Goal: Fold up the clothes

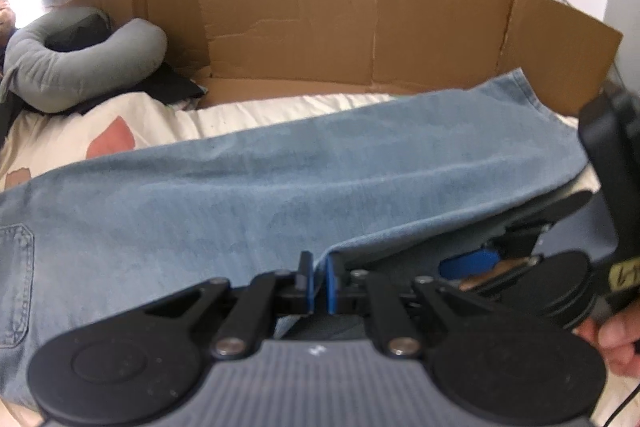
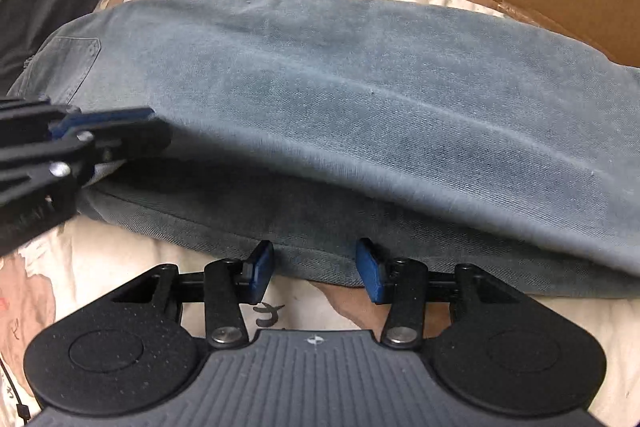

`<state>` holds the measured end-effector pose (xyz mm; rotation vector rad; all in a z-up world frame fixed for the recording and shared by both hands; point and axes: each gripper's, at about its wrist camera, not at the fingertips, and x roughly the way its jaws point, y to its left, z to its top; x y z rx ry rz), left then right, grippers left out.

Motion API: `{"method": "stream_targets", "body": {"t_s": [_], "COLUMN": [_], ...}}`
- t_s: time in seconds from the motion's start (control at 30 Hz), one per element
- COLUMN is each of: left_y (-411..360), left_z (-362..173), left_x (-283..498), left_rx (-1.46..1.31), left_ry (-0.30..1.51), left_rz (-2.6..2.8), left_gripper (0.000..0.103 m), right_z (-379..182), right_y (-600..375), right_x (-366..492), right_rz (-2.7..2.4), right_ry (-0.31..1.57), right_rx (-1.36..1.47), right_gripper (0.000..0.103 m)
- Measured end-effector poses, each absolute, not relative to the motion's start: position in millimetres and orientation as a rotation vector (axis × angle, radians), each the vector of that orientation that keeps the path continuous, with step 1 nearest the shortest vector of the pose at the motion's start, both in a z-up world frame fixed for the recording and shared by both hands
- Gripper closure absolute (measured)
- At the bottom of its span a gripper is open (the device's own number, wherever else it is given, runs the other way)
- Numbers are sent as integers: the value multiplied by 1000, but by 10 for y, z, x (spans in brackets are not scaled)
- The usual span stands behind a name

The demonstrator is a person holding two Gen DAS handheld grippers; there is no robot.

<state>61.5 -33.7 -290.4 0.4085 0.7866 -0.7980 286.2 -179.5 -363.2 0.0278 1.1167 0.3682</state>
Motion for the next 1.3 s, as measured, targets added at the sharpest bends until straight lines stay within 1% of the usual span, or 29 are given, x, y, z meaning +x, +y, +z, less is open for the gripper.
{"method": "stream_targets", "body": {"t_s": [0.17, 0.33, 0.37, 0.4, 0.43, 0.47, 0.5, 0.53, 0.57, 0.63, 0.73, 1.0, 1.2, 1.3], "left_y": [-340, -286, -269, -249, -221, -185, -141, -100, -53, 52, 201, 451, 688, 796], "left_z": [-3114, -3278, -3281, -3281, -3269, -3253, -3240, -3234, -3229, -3227, -3244, -3338, -3105, -3033], "left_x": [548, 455, 439, 423, 409, 390, 374, 363, 356, 370, 394, 358, 522, 620], "left_rx": [462, 535, 553, 570, 582, 593, 603, 611, 616, 611, 617, 717, 583, 537], "left_ry": [820, 842, 837, 832, 824, 812, 799, 791, 785, 788, 790, 756, 721, 701], "left_rz": [-807, -814, -809, -804, -797, -786, -768, -747, -725, -678, -605, -502, -412, -355], "left_gripper": [95, 90, 84, 80, 72, 61, 56, 46, 42, 41, 31, 31, 31, 29], "right_z": [-3632, -3597, -3588, -3580, -3572, -3564, -3552, -3540, -3533, -3521, -3503, -3475, -3489, -3516], "right_y": [-1806, -1860, -1867, -1875, -1884, -1893, -1911, -1931, -1946, -1964, -1955, -1919, -1980, -2019], "right_x": [2855, 2841, 2830, 2819, 2809, 2798, 2789, 2781, 2773, 2758, 2728, 2682, 2641, 2614], "right_rz": [364, 366, 371, 374, 378, 381, 382, 384, 386, 390, 412, 446, 435, 425], "right_ry": [1115, 1127, 1129, 1131, 1133, 1135, 1137, 1138, 1140, 1142, 1142, 1142, 1150, 1160], "right_rx": [37, 79, 77, 73, 70, 66, 75, 87, 94, 107, 121, 139, 150, 154], "right_gripper": [55, 55, 55, 55, 55, 55, 55, 55, 55, 55, 55, 55, 55, 55]}}
